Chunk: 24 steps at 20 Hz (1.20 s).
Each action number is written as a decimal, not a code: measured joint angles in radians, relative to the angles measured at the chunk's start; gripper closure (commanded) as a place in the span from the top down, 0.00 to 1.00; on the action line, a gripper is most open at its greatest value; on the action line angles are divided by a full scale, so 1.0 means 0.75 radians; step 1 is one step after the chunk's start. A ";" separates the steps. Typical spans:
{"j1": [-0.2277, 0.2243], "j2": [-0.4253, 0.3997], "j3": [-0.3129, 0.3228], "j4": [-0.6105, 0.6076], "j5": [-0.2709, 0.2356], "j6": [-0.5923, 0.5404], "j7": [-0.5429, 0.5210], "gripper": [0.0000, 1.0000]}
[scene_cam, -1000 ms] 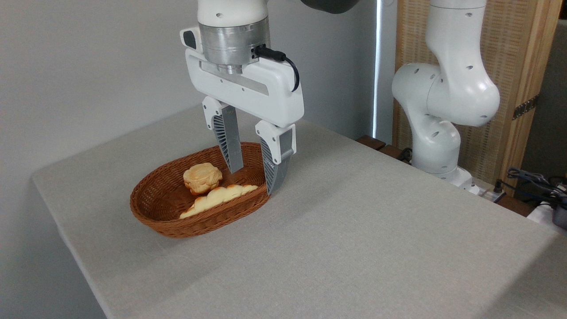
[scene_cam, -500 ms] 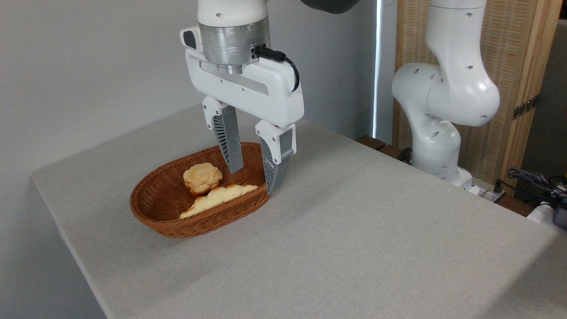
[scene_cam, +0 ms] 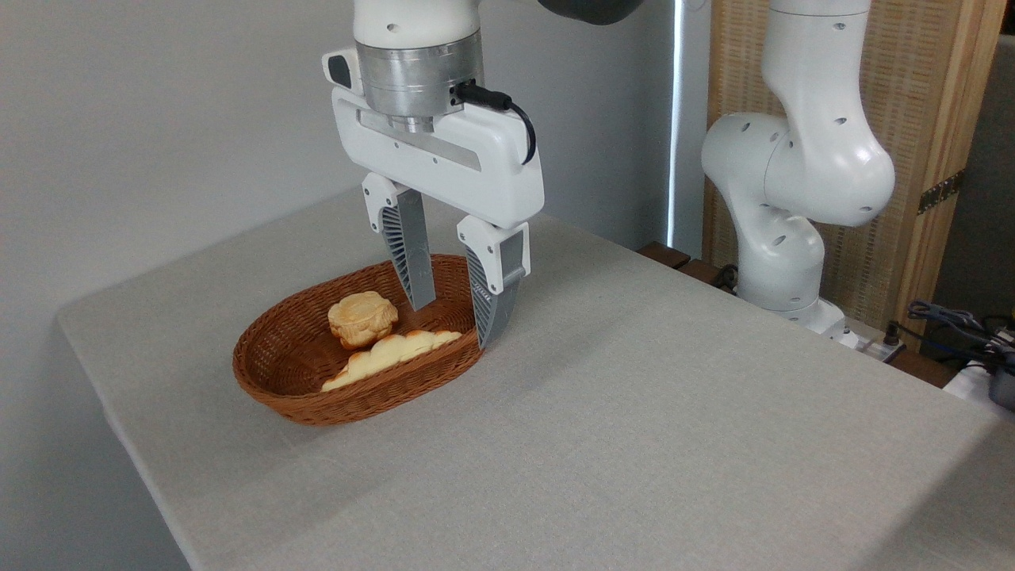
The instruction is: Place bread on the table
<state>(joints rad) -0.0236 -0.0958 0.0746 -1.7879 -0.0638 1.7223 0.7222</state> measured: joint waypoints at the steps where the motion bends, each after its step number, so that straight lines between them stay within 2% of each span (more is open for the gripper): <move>1: -0.001 0.001 -0.002 0.000 0.000 0.000 0.002 1.00; 5: -0.020 0.026 -0.039 -0.001 -0.005 0.000 0.031 1.00; 10: -0.044 0.137 -0.217 -0.004 -0.010 0.028 0.029 1.00; 15: -0.048 0.231 -0.331 -0.004 -0.010 0.126 0.029 1.00; 24: -0.047 0.277 -0.391 -0.004 -0.010 0.156 0.029 1.00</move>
<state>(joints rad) -0.0590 0.1119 -0.2187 -1.7906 -0.0711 1.8395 0.7440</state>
